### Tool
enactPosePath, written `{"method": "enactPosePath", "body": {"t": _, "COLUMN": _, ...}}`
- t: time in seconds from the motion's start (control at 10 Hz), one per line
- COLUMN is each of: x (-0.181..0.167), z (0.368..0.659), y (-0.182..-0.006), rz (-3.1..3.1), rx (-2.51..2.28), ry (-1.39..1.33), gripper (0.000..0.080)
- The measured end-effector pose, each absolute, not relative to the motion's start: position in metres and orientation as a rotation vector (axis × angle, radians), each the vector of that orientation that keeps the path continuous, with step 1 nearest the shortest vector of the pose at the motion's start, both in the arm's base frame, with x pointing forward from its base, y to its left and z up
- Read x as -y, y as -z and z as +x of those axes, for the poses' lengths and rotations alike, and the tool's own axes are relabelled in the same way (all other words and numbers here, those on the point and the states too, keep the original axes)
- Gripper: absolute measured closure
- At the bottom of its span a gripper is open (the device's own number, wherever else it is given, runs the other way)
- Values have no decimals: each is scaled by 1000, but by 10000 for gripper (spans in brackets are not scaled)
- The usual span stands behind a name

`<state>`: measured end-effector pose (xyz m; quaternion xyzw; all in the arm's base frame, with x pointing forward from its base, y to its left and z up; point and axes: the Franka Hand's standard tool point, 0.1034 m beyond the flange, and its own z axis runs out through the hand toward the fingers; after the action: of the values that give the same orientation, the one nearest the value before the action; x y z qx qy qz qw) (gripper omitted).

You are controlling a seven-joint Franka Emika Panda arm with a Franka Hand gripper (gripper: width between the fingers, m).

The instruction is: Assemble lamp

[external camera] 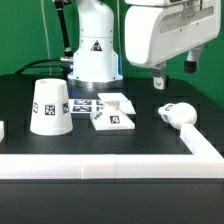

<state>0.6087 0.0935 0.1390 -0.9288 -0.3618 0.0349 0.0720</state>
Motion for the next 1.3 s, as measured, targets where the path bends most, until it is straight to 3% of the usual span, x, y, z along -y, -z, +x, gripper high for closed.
{"method": "enactPosePath", "body": {"t": 0.5, "x": -89, "z": 606, "y": -139, "rz": -2789, "rx": 1102, "ry": -105, "gripper": 100}}
{"method": "enactPosePath", "body": {"t": 1.0, "x": -34, "z": 531, "y": -134, "rz": -2884, "rx": 993, "ry": -73, "gripper": 100}}
{"method": "enactPosePath", "body": {"t": 1.3, "x": -35, "z": 529, "y": -133, "rz": -2971, "rx": 703, "ry": -93, "gripper": 100}}
